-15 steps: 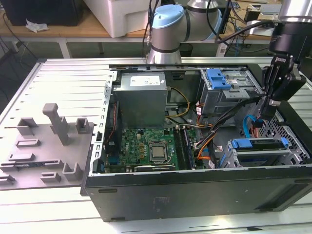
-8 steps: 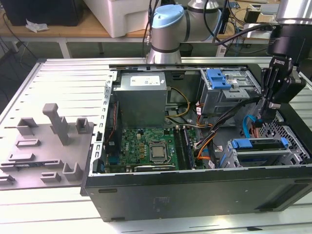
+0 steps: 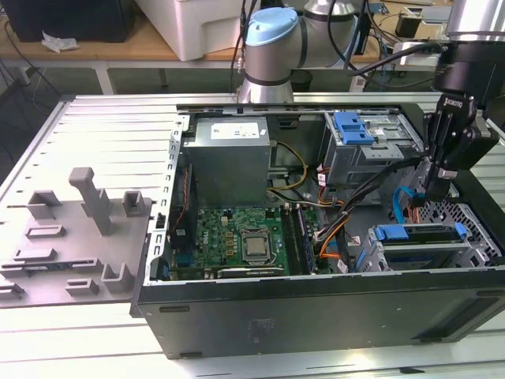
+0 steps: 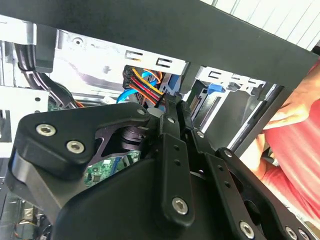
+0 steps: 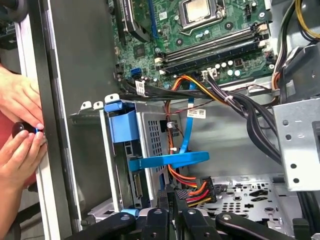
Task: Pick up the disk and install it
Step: 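Insert the first disk wire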
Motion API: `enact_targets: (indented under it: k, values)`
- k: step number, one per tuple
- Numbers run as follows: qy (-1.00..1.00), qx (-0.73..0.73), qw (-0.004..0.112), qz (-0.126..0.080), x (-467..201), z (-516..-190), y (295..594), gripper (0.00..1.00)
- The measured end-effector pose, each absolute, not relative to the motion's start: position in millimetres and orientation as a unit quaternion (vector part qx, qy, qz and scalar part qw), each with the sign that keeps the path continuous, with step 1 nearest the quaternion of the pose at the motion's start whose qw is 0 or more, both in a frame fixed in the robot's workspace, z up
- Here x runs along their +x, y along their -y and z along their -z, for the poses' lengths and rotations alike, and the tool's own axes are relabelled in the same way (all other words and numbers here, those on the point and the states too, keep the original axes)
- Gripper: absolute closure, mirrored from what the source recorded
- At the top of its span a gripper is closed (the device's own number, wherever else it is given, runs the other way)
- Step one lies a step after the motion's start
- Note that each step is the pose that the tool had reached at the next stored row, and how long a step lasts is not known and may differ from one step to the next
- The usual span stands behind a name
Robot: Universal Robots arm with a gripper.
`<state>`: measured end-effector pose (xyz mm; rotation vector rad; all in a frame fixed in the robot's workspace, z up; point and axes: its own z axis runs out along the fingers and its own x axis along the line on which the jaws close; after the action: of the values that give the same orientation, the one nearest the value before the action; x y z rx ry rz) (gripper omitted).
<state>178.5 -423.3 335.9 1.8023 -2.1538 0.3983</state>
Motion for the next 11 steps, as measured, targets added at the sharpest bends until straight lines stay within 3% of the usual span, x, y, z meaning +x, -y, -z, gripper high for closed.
enact_targets:
  k: [2, 11]
  values:
    - [0.751, 0.631, 0.140, -0.134, 175.4, -335.7, 425.5, 0.83]
    - [0.750, 0.639, 0.114, -0.126, 171.0, -335.8, 431.9, 0.83]
